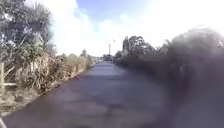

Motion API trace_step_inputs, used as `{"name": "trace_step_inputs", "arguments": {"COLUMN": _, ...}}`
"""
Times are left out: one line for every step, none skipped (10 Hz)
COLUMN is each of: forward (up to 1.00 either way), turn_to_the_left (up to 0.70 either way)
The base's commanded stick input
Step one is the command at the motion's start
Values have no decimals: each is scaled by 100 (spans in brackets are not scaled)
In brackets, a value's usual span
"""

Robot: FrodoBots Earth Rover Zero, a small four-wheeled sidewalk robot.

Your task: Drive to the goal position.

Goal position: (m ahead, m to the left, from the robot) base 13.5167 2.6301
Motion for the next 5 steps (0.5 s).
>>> {"name": "trace_step_inputs", "arguments": {"forward": 100, "turn_to_the_left": 0}}
{"name": "trace_step_inputs", "arguments": {"forward": 100, "turn_to_the_left": 0}}
{"name": "trace_step_inputs", "arguments": {"forward": 100, "turn_to_the_left": 0}}
{"name": "trace_step_inputs", "arguments": {"forward": 100, "turn_to_the_left": 0}}
{"name": "trace_step_inputs", "arguments": {"forward": 100, "turn_to_the_left": 0}}
